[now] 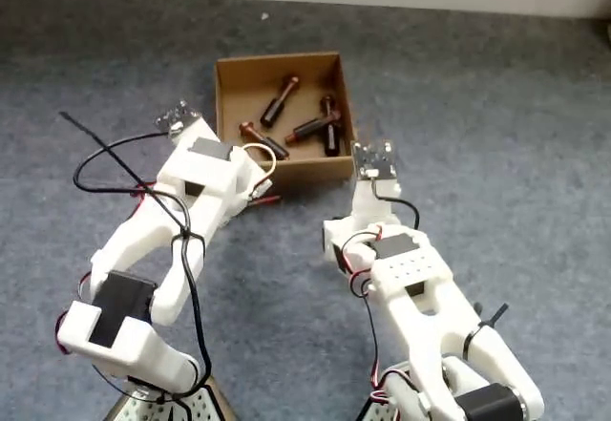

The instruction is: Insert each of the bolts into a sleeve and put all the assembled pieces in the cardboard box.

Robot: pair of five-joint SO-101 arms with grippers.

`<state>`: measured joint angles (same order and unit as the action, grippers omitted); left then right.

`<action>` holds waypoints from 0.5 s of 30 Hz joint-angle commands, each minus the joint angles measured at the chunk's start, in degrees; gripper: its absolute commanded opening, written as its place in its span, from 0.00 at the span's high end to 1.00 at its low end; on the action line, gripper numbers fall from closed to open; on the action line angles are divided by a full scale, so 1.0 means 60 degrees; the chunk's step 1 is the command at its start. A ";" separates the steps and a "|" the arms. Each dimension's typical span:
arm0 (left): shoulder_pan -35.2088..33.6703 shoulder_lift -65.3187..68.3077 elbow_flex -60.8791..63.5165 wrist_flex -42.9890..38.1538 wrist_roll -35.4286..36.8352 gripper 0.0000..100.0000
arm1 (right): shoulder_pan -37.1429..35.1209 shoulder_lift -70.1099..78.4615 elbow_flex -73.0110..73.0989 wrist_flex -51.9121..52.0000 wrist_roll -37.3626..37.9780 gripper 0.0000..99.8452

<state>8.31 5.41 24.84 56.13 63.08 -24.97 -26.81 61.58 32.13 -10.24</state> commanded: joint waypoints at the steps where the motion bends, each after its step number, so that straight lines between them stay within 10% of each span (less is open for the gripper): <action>1: -0.0388 0.0330 0.0110 -0.0879 0.0088 0.81 | 0.0125 -0.0476 -0.0095 -0.0168 -0.0029 1.00; 15: -0.0374 0.0916 0.0095 0.0278 -0.0103 0.81 | 0.0125 -0.0491 -0.0095 -0.0154 -0.0029 1.00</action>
<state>6.20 11.21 24.75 53.14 62.99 -24.97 -26.81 61.58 32.13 -10.24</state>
